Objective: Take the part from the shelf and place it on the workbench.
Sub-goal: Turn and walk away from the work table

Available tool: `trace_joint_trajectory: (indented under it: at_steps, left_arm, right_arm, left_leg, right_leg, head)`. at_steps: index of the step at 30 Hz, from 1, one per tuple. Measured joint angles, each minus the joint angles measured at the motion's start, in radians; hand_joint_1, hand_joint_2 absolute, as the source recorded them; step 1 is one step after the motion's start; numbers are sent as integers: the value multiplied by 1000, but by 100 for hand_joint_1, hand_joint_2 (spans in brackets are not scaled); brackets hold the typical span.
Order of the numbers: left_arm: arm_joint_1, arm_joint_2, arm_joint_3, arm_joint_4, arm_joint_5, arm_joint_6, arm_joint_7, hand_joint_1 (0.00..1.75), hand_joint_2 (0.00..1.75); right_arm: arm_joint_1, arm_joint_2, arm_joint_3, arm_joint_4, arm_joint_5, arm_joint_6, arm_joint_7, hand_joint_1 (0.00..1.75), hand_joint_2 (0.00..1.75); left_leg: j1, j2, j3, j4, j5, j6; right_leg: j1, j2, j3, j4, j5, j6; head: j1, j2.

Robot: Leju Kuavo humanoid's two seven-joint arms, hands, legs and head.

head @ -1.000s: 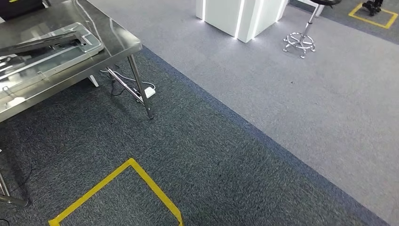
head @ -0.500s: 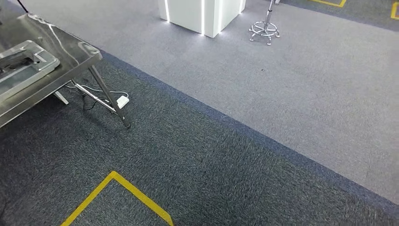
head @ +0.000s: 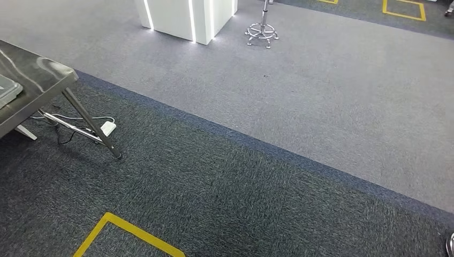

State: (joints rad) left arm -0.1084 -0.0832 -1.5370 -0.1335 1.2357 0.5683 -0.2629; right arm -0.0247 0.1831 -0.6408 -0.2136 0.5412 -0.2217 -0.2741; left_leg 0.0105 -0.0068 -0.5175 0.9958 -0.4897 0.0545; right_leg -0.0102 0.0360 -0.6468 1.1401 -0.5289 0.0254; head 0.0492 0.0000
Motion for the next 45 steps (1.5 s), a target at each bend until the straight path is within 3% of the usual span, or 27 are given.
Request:
trace_joint_trajectory:
  at_steps: [2,4,6,8,9,11,12,14,16,17,18,19,21,23,25,27,29,31,32,34,35,37,39,40,42,43,45]
  left_arm:
    - [3,0,0,0,3,0,0,0,0]
    - [3,0,0,0,6,0,0,0,0]
    - [2,0,0,0,6,0,0,0,0]
    - [2,0,0,0,6,0,2,0,0]
    - [1,0,0,0,6,0,4,0,0]
    - [-1,-1,0,0,6,0,7,0,0]
    - [-2,-1,0,0,5,1,8,0,0]
    - [-3,-1,0,0,5,1,9,0,0]
    - [0,-1,-1,0,4,2,10,0,0]
    - [2,-1,-1,0,4,2,10,0,0]
    - [4,-1,-1,0,4,2,10,0,0]
    - [5,-1,-1,0,4,2,10,0,0]
    - [6,-1,-1,0,5,2,10,0,0]
    - [6,-1,-1,0,5,2,10,0,0]
    - [5,-1,-1,0,6,2,11,0,0]
    - [3,-2,-1,0,6,2,12,0,0]
    - [2,-2,-1,0,7,2,11,0,0]
    - [4,-2,-1,0,8,2,11,0,0]
    - [6,-2,-1,0,8,2,10,0,0]
    - [9,-2,-1,0,9,2,10,0,0]
    - [8,-3,-1,0,9,2,10,0,0]
    - [7,-3,-1,0,10,1,11,0,0]
    - [7,-4,-1,0,12,0,12,0,0]
    - [6,-4,-1,0,12,0,12,0,0]
    - [3,-5,-1,0,13,0,11,0,0]
    - [1,-6,-1,0,14,0,9,0,0]
    - [-1,-6,-1,0,16,0,3,0,0]
  right_arm:
    - [-2,0,0,0,2,0,2,0,0]
    - [0,0,0,0,4,0,5,0,0]
    - [1,0,0,0,6,0,10,0,0]
    - [0,0,0,0,8,-1,14,0,0]
    - [0,0,0,0,8,-1,17,0,0]
    - [3,0,-1,0,10,-1,21,0,0]
    - [6,0,-1,0,10,-1,22,0,0]
    - [7,0,-2,0,10,-1,23,0,0]
    - [6,0,-2,0,10,-1,23,0,0]
    - [5,0,-2,0,10,-1,23,0,0]
    - [6,0,-2,0,10,-1,23,0,0]
    - [6,0,-2,0,10,-1,23,0,0]
    - [6,0,-2,0,10,-1,23,0,0]
    - [5,0,-2,0,11,-1,24,0,0]
    - [6,0,-2,0,11,-1,26,0,0]
    - [10,0,-3,0,12,-2,30,0,0]
    - [12,0,-3,0,13,-3,33,0,0]
    - [10,0,-4,0,13,-4,34,0,0]
    - [9,0,-4,0,14,-4,35,0,0]
    - [9,0,-4,0,14,-4,36,0,0]
    - [9,0,-4,0,14,-4,38,0,0]
    - [11,0,-4,0,14,-6,43,0,0]
    - [9,-1,-4,0,15,-6,48,0,0]
    - [9,-1,-4,0,15,-6,50,0,0]
    - [11,-1,-5,0,16,-6,53,0,0]
    - [12,0,-7,0,17,-6,54,0,0]
    - [11,0,-10,0,19,-5,54,0,0]
  left_leg:
    - [-4,29,-2,0,-1,3]
    - [-5,57,-2,1,-3,2]
    - [-5,80,3,3,-9,-4]
    - [-9,99,5,8,-18,-16]
    - [-12,106,7,9,-22,-22]
    - [-13,121,14,9,-26,-32]
    - [-10,118,17,13,-31,-37]
    - [-4,79,2,56,-65,-46]
    - [-1,30,-52,175,-129,-52]
    - [0,20,-85,242,-155,-53]
    - [0,16,-109,287,-163,-53]
    - [0,15,-118,296,-150,-52]
    - [1,1,-84,203,-77,-48]
    - [1,-40,-34,79,-23,-42]
    - [-1,-61,-18,32,-15,-37]
    - [-1,-42,-15,24,-7,-26]
    - [2,-19,-11,11,3,-10]
    - [0,9,-12,4,8,-1]
    - [-2,24,-13,5,8,1]
    - [-5,53,-15,6,6,1]
    - [-5,66,-14,7,4,1]
    - [-5,88,-11,9,0,-4]
    - [-9,106,-7,12,-6,-14]
    - [-11,114,-4,13,-8,-19]
    - [-12,129,1,12,-11,-30]
    - [-10,124,3,15,-16,-35]
    - [-5,77,-16,70,-56,-46]
  right_leg:
    - [-3,-21,-58,124,-56,6]
    - [-8,-29,-67,153,-50,11]
    - [-11,-52,0,36,12,12]
    - [-6,-85,64,-83,49,5]
    - [-3,-92,75,-107,52,0]
    - [1,-78,74,-113,50,-12]
    - [0,-69,76,-115,52,-18]
    - [-2,-51,79,-121,57,-31]
    - [-2,-32,79,-122,60,-39]
    - [-1,-20,78,-121,60,-40]
    - [0,-7,78,-120,60,-41]
    - [1,7,78,-118,60,-41]
    - [1,35,79,-115,59,-40]
    - [2,60,77,-110,58,-35]
    - [1,80,71,-109,61,-24]
    - [-3,96,65,-111,65,-10]
    - [-1,65,48,-82,43,-2]
    - [2,4,0,20,-19,4]
    - [1,-13,-30,84,-50,6]
    - [-2,-27,-60,154,-69,11]
    - [-4,-31,-46,135,-50,12]
    - [-3,-61,26,6,10,8]
    - [4,-91,82,-100,43,-3]
    - [7,-97,90,-119,45,-9]
    - [9,-78,87,-120,48,-19]
    - [7,-69,89,-124,51,-24]
    - [0,-50,92,-131,58,-36]
  head:
    - [0,0]
    - [0,0]
    - [0,0]
    - [0,0]
    - [-1,0]
    - [-2,0]
    - [-2,0]
    - [-2,0]
    - [-3,0]
    - [-3,0]
    - [-3,0]
    - [-3,0]
    - [-2,0]
    - [-2,0]
    - [-2,0]
    - [-2,0]
    - [0,0]
    - [2,0]
    - [3,0]
    - [3,0]
    - [3,0]
    - [3,0]
    - [2,0]
    - [2,0]
    - [2,0]
    - [2,0]
    - [1,0]
